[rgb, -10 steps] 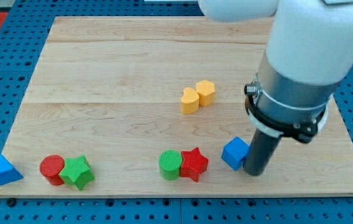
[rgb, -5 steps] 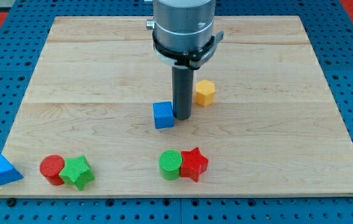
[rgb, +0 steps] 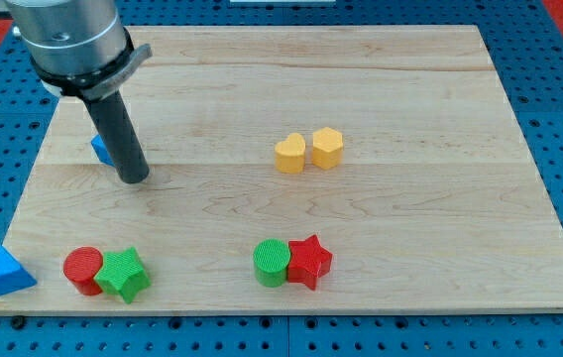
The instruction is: Move the blue cube upwards of the board
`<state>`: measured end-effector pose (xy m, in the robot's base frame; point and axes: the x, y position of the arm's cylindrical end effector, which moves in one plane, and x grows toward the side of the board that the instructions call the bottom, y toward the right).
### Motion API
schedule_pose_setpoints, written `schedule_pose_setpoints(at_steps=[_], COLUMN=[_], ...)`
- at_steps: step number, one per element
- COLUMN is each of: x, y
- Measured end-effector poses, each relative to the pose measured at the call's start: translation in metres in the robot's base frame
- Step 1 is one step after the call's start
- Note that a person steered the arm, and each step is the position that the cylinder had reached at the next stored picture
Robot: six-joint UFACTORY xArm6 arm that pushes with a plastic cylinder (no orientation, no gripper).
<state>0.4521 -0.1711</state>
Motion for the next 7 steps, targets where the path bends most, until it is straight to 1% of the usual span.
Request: schedule_pose_setpoints(at_steps=[1,2,3,4,5,6,7], x=[-0.032,-0.034,-0.007,-0.009,-0.063,-0.079,-0.016], y=[-0.023,-0.019,-0.037,-0.099,-0.042,-0.006,-0.018])
